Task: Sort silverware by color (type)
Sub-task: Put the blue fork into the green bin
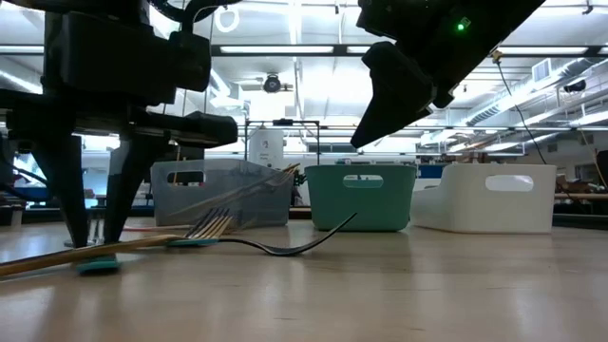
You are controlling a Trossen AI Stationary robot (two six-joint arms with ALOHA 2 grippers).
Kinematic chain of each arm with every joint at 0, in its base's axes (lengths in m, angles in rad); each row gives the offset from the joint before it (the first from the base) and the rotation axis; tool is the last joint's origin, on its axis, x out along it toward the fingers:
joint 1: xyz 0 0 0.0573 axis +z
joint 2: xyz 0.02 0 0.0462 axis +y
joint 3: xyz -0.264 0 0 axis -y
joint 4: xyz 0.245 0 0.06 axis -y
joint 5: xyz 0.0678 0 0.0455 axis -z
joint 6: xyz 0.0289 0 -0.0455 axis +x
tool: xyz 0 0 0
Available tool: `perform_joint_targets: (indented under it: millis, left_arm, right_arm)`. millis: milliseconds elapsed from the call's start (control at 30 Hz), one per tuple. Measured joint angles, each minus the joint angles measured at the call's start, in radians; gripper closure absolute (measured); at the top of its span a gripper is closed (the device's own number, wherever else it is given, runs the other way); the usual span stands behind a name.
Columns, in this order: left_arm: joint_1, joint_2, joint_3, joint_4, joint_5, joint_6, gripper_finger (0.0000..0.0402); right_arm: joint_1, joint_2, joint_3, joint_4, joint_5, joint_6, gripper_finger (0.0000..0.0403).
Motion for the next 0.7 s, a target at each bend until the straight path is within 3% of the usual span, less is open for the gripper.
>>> perform_joint_targets:
  millis: [300, 700]
  left_arm:
    - [0.011, -0.002, -0.002, 0.007, 0.007, 0.017, 0.039]
    - [0.034, 0.01, 0.063, -0.153, -0.041, 0.048, 0.0391]
  right_arm:
    - [0.0, 0.0, 0.0, 0.0, 0.0, 0.0, 0.0288]
    - [0.0, 0.0, 0.0, 0.002, 0.001, 0.0, 0.0288]
